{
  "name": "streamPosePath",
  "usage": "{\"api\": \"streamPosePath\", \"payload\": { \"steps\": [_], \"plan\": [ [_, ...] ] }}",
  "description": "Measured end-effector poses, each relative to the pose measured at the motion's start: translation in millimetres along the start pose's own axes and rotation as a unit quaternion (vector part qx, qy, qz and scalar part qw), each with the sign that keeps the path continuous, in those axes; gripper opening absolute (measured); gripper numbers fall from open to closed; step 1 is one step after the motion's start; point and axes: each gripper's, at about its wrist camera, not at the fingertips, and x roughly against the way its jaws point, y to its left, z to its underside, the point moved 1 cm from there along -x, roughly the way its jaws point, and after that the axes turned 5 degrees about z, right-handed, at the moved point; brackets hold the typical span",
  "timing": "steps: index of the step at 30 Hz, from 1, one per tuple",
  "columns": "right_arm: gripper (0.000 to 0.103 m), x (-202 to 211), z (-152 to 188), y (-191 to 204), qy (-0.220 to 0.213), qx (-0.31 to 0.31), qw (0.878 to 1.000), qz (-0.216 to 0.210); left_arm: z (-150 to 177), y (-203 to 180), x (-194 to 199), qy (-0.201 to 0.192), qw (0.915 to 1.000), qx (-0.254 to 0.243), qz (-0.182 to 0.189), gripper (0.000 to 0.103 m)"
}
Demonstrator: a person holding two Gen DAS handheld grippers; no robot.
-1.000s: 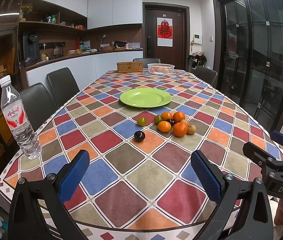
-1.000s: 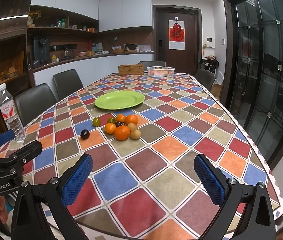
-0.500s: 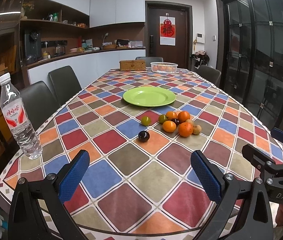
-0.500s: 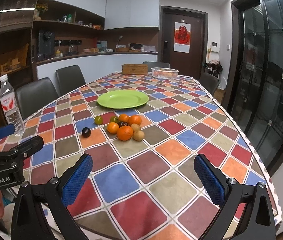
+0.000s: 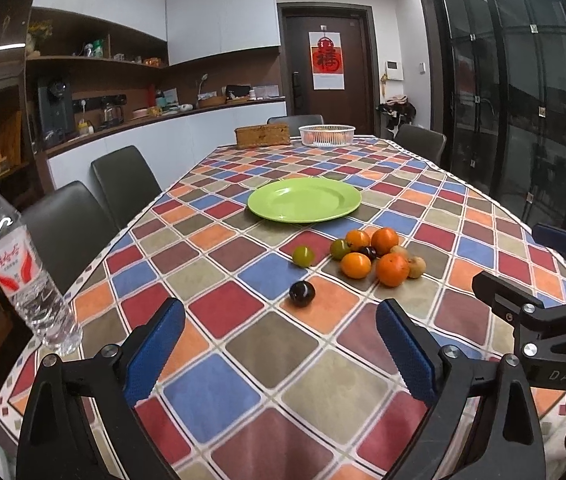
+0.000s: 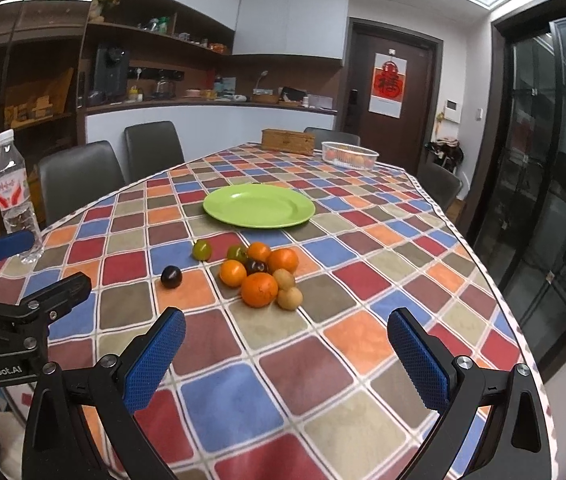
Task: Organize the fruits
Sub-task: 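Move left gripper toward the dark plum while right gripper approaches a mandarin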
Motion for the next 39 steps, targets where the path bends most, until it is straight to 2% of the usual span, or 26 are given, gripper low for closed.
{"api": "streamPosePath", "payload": {
  "steps": [5,13,17,24,31,39],
  "plan": [
    [0.101,-20,-4,10,0.002,0.027,1.000,0.000,-2,3,-17,0.004,0.9998,-0.019,0.005,0.095],
    [0.093,-49,-10,25,0.014,0.058,0.998,-0.013,-5,7,-45,0.028,0.9984,-0.041,0.027,0.085],
    [0.084,-67,-11,29,0.031,0.065,0.997,-0.024,-6,8,-62,0.041,0.9973,-0.048,0.039,0.081],
    [0.072,-95,-11,36,0.057,0.088,0.994,-0.028,-6,9,-94,0.076,0.9934,-0.059,0.064,0.069],
    [0.066,-115,-7,38,0.076,0.096,0.992,-0.026,-4,9,-121,0.110,0.9882,-0.063,0.086,0.061],
    [0.058,-131,-3,43,0.095,0.106,0.989,-0.026,-1,12,-141,0.140,0.9836,-0.038,0.108,0.050]
  ]
}}
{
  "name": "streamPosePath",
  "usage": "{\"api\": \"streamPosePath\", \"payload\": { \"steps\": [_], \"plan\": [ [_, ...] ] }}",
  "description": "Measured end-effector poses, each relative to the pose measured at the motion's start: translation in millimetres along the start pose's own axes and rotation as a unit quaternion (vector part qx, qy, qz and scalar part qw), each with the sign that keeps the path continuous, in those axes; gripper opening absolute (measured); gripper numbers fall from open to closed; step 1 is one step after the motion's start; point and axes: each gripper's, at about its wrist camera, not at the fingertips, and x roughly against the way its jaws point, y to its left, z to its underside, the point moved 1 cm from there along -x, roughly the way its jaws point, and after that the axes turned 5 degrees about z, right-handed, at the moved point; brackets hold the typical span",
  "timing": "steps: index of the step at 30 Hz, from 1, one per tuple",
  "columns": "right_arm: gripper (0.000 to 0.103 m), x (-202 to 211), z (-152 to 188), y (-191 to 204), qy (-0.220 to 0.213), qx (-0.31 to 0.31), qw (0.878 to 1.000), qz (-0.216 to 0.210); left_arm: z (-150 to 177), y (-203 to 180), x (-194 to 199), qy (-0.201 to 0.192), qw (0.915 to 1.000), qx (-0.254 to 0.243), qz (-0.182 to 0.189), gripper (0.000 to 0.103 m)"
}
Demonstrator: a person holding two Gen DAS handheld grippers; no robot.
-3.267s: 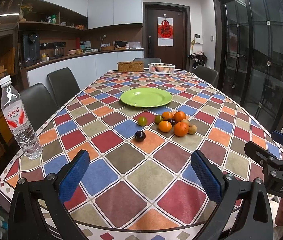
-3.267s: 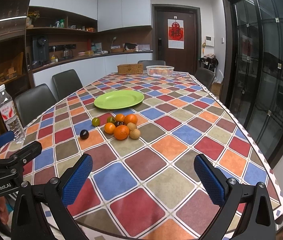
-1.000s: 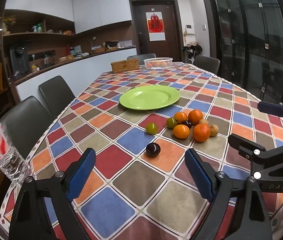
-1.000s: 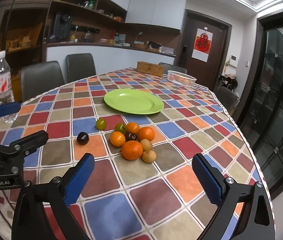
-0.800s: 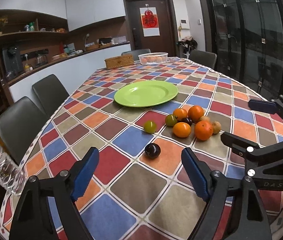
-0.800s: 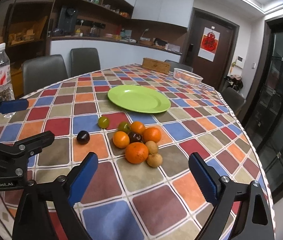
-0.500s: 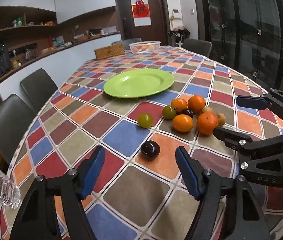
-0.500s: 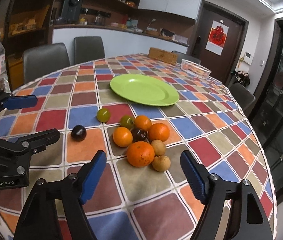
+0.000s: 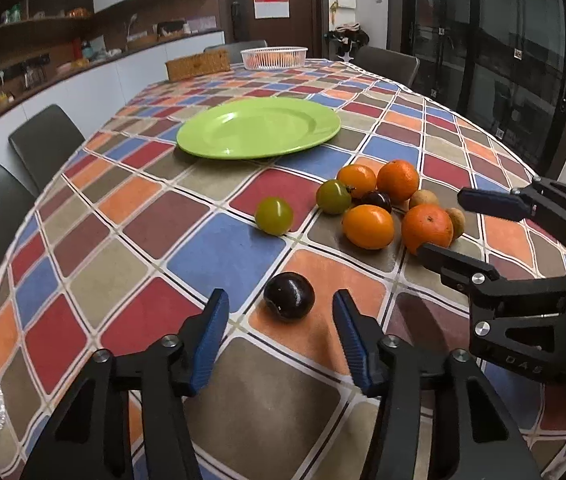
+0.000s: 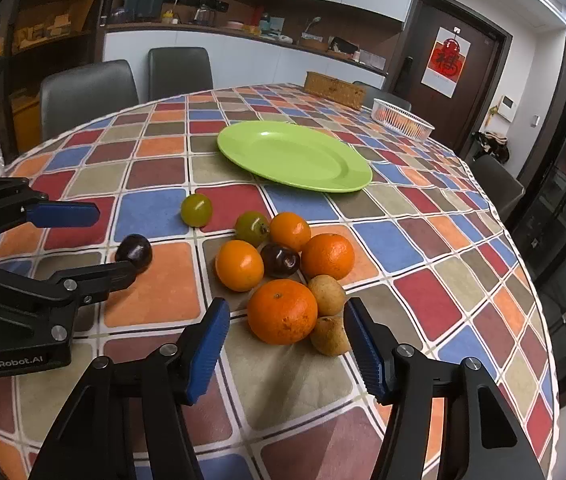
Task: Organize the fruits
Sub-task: 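Move left gripper toward the dark plum while right gripper approaches a mandarin, then close left gripper on the dark plum while right gripper closes on the mandarin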
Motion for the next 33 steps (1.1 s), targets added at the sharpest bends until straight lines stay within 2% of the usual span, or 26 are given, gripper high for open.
{"api": "streamPosePath", "payload": {
  "steps": [5,7,9,15,23,33],
  "plan": [
    [0.055,-5,0,2,0.009,0.006,1.000,-0.006,-5,2,-8,0.006,0.9999,0.014,0.004,0.044],
    [0.055,-7,0,3,0.012,0.010,1.000,-0.005,-6,2,-11,0.013,0.9997,0.020,0.008,0.038],
    [0.048,-10,0,3,0.016,0.015,1.000,-0.007,-7,2,-13,0.017,0.9995,0.024,0.012,0.037],
    [0.045,-15,-1,3,0.022,0.020,1.000,-0.005,-7,4,-17,0.024,0.9990,0.035,0.014,0.029],
    [0.042,-17,-2,-3,0.021,0.009,1.000,-0.022,-7,5,-16,0.022,0.9981,0.053,0.023,0.028],
    [0.041,-5,-2,-18,0.014,-0.049,0.997,-0.065,-14,-7,11,-0.009,0.9987,0.047,0.020,0.028]
  ]
}}
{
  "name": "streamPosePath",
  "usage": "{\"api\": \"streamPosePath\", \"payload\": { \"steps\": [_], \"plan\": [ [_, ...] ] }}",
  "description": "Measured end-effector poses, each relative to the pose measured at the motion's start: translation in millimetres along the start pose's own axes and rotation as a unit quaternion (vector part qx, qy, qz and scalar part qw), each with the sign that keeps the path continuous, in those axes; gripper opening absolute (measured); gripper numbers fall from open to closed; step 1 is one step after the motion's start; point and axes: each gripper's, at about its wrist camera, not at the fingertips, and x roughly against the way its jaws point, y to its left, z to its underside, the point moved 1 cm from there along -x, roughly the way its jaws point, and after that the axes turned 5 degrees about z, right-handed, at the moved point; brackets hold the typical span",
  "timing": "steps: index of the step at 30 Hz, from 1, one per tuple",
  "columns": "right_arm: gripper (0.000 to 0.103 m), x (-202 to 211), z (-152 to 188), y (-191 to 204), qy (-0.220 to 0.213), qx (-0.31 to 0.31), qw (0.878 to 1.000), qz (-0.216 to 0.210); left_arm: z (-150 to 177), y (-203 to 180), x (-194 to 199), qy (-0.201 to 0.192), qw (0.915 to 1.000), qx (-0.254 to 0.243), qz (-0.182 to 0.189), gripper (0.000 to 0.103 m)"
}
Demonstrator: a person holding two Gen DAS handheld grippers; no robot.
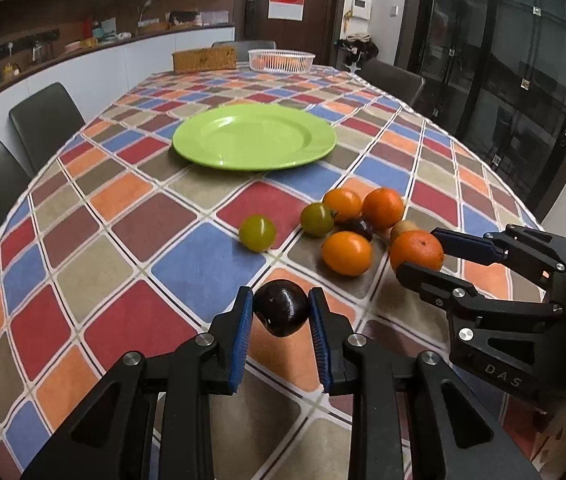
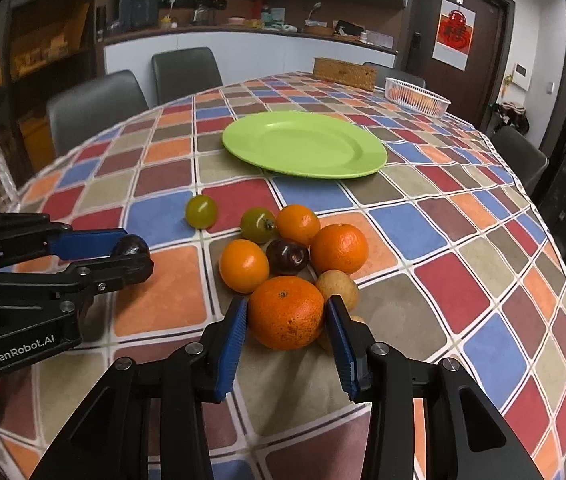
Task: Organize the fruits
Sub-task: 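Close left gripper on the dark plum while right gripper closes on the mandarin, then carry plum with left gripper and mandarin with right gripper onto green plate, release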
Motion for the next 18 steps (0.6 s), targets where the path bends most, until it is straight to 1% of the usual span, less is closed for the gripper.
{"api": "streamPosePath", "payload": {
  "steps": [9,18],
  "plan": [
    [0.041,23,-13,-6,-0.030,-0.015,0.999,-0.017,-18,-9,22,-0.034,0.9993,-0.015,-0.002,0.028],
    [0.041,27,-45,-15,-0.050,-0.014,0.999,-0.017,-50,-7,22,-0.055,0.9980,-0.029,0.006,0.028]
  ]
}}
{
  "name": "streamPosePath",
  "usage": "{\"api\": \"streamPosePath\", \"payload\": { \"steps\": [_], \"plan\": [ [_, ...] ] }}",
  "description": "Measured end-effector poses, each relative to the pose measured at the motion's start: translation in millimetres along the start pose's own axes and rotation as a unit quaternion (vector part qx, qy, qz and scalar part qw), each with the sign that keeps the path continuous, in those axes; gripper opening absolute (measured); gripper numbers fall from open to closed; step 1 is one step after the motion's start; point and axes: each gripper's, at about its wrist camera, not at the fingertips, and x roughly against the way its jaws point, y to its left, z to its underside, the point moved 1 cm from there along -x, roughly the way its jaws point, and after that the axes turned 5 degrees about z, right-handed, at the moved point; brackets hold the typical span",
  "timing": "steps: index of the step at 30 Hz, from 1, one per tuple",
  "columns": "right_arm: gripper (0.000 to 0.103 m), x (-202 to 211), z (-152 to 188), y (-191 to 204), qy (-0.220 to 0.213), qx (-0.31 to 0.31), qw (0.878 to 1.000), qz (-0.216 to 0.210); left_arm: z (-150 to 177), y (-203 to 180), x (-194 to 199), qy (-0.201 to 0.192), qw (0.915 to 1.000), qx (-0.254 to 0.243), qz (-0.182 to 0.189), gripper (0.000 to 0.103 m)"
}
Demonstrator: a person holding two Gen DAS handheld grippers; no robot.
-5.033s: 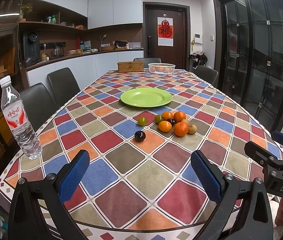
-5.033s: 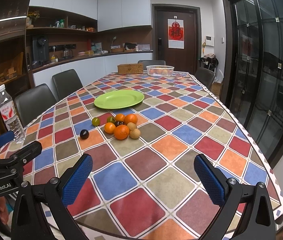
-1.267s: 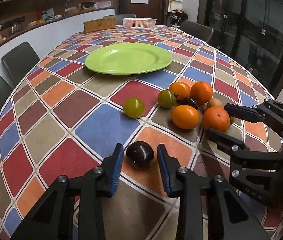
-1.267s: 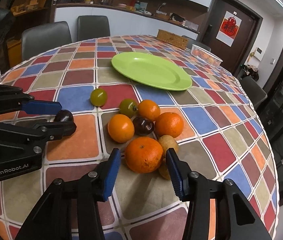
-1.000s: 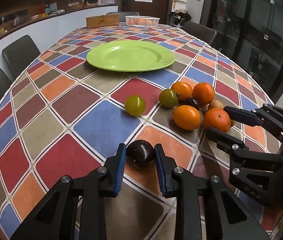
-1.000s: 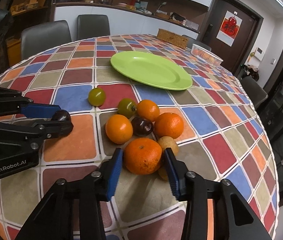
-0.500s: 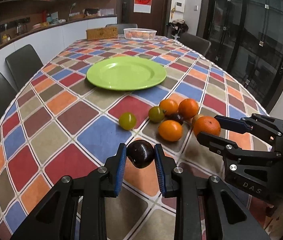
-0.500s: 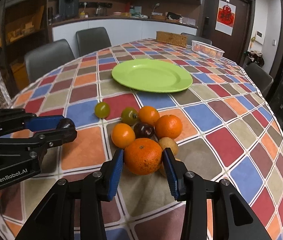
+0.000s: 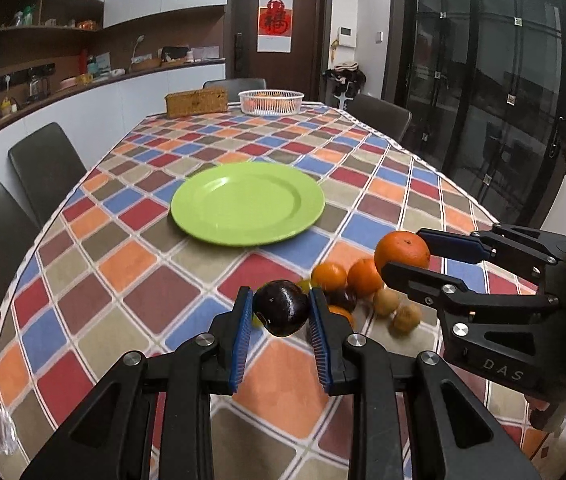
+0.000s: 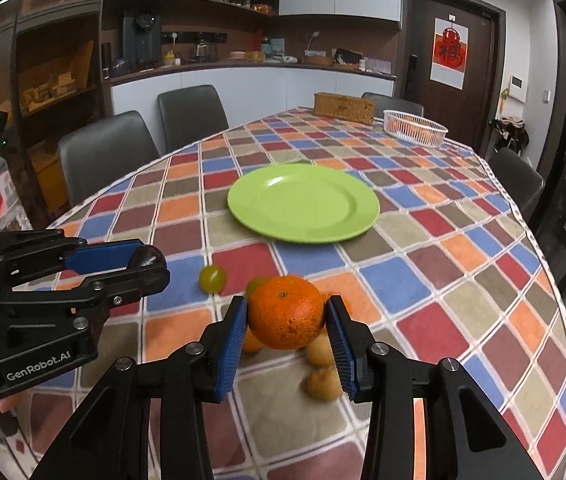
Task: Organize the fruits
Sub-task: 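Carry plum with left gripper and mandarin with right gripper onto green plate, release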
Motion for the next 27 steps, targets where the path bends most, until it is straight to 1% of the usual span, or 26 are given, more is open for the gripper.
{"api": "streamPosePath", "payload": {
  "steps": [7,12,19,27],
  "plan": [
    [0.041,-19,-30,-7,-0.001,0.007,1.000,-0.004,-28,13,-16,-0.003,0.9999,-0.014,0.006,0.028],
    [0.041,-42,-50,-13,0.014,0.009,1.000,-0.013,-48,28,-40,0.008,0.9997,-0.017,0.017,0.028],
    [0.041,-83,-74,-26,0.045,-0.002,0.999,-0.026,-69,50,-82,0.037,0.9988,-0.002,0.033,0.028],
    [0.041,-132,-90,-33,0.077,0.002,0.997,-0.028,-81,75,-129,0.070,0.9966,0.023,0.037,0.028]
  ]
}}
